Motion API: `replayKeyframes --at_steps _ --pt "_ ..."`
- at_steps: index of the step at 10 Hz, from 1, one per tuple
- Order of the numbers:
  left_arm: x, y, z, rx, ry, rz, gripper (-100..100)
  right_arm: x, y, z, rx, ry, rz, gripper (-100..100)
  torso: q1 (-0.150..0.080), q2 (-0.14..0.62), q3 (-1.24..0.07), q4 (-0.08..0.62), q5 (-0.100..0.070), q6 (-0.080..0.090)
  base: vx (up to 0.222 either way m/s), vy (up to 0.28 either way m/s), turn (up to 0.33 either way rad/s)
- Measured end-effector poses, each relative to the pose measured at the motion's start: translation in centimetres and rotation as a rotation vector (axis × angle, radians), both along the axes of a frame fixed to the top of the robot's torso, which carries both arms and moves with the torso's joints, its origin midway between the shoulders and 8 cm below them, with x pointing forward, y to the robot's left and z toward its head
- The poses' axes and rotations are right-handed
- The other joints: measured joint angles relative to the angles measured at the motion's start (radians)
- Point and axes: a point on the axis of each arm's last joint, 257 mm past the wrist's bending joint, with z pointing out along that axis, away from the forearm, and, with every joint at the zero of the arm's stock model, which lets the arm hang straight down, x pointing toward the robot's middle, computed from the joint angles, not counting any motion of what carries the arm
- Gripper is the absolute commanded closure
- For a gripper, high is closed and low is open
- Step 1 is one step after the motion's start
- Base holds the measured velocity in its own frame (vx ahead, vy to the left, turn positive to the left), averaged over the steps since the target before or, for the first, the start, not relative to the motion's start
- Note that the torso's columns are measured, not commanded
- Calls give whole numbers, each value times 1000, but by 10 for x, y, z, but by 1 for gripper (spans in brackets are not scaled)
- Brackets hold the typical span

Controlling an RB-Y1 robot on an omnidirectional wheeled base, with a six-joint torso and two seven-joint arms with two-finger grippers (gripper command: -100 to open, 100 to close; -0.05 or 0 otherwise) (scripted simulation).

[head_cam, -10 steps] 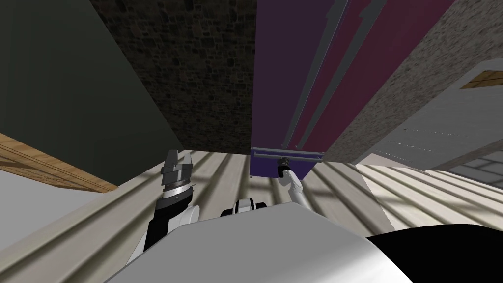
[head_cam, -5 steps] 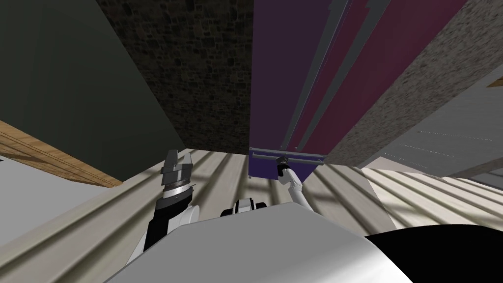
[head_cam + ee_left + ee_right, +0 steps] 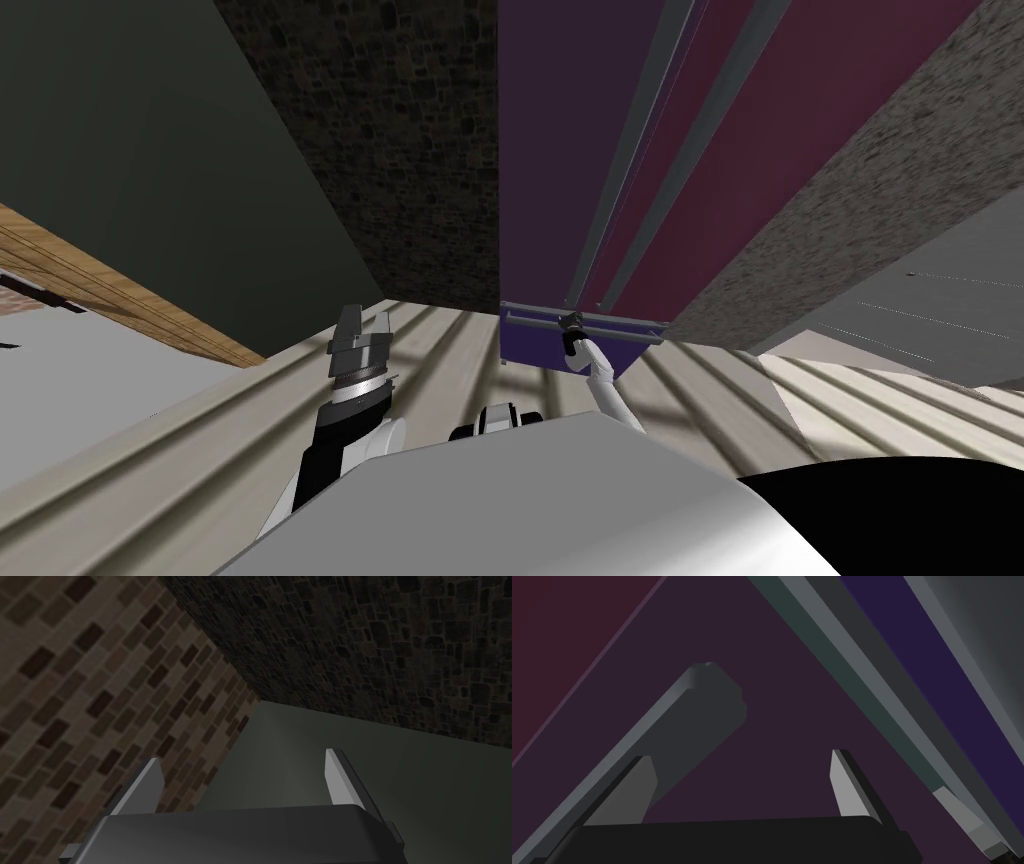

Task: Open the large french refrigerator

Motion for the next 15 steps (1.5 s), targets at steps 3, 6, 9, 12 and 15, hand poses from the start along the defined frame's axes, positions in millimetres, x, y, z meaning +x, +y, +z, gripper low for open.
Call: replayKeyframes --at_steps 3,6,9,12,15 --pt "0 0 0 0 0 0 0 12 12 9 -13 -11 47 -100 -2 -2 -1 0 -1 0 0 -223 102" --pt "0 0 0 0 0 0 0 20 20 15 -24 -17 83 -100 6 -2 -1 0 2 0 30 -118 59" --pt "0 0 0 0 0 0 0 20 20 11 -16 -12 83 100 2 1 1 3 2 1 16 52 -42" --pt "0 0 0 -1 0 0 0 10 -2 11 -16 -10 11 100 9 4 3 3 3 -4 -21 256 -128" --pt "0 0 0 -1 0 0 0 -4 -23 12 -15 -9 -66 100 7 4 2 5 4 -4 -63 295 -128"
